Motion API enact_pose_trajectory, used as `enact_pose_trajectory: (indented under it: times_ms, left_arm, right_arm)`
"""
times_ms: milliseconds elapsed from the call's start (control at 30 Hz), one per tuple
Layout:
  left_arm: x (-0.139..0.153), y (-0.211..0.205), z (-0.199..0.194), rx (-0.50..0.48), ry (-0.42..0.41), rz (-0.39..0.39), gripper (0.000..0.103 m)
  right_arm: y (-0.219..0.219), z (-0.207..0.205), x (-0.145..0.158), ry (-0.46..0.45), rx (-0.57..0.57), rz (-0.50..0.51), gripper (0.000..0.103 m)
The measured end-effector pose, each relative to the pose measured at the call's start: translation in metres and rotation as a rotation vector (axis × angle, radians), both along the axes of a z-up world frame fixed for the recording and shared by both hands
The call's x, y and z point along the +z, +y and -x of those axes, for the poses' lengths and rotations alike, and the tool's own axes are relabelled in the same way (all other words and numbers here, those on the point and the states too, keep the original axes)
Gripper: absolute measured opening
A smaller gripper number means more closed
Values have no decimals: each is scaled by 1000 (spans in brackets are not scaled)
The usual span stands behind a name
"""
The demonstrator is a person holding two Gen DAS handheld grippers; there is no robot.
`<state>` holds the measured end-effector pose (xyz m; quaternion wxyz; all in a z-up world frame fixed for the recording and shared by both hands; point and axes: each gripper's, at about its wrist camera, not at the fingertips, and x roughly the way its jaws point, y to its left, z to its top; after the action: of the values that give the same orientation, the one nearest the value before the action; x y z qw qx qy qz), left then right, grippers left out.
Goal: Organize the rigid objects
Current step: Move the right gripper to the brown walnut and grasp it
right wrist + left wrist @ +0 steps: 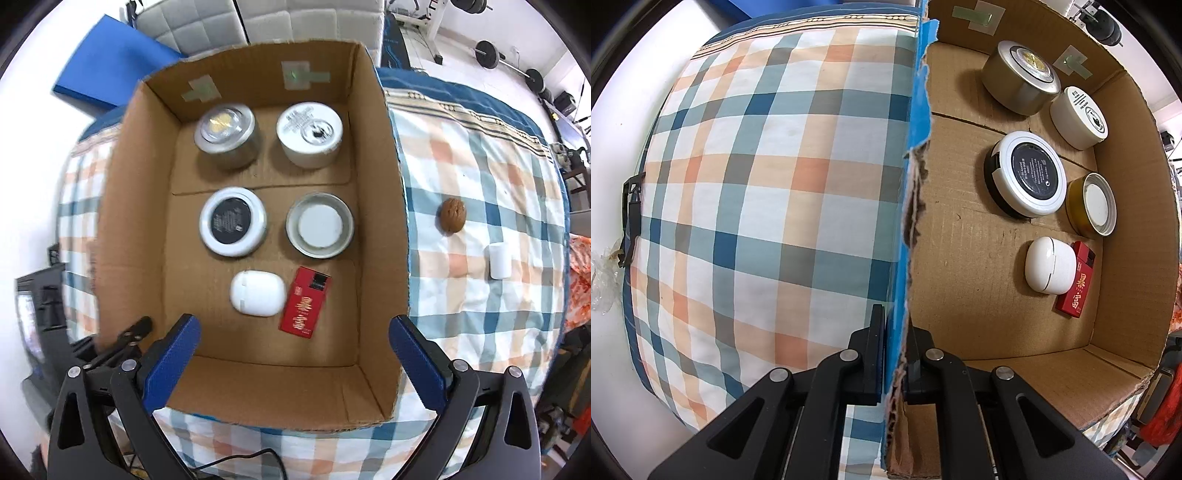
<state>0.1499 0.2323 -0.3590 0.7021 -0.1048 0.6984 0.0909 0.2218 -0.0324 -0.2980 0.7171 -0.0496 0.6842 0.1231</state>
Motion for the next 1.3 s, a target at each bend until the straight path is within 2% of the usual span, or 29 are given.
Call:
enact_pose_trajectory:
  times_ms: [133, 433, 533, 667, 800, 900, 933, 967, 1067, 1167, 1300]
  left_arm:
    - [0, 0, 0, 2, 0, 0, 4]
    - [1, 1, -1, 3, -1, -3, 4]
    - [2, 1, -1, 6, -2, -3, 4]
    - [2, 4, 0, 15, -6, 3, 4]
    - [3, 6, 2, 18, -10, 5, 4]
    - [3, 7, 2, 17, -11, 4, 4]
    - [3, 7, 2, 18, -11, 4, 4]
    - [3, 7, 2, 17, -12, 3, 4]
    - [2, 7, 3, 17, -15, 1, 4]
    - [1, 8, 3, 21, -14, 5, 4]
    - [1, 7, 1, 18, -11, 1, 4]
  right_arm:
    - [3, 7, 14, -45, 12, 0, 103]
    - [3, 13, 40, -64, 9, -57, 103]
    - [-9, 10, 50, -95, -30, -82, 103]
    - [-50, -12, 53, -123, -159, -123, 103]
    - [-107, -42, 34, -101, -330, -180, 103]
    - [-145, -65, 10, -104, -441, -157, 100]
    - [-152, -71, 3, -103, -459, -152, 92]
    - [-159, -79, -7, -96, -478, -128, 79]
    - [-170, -98, -39, -46, -513, -116, 59]
    - [-177, -111, -67, -10, -548, -103, 55]
    - [-180, -123, -89, 21, -578, -90, 54]
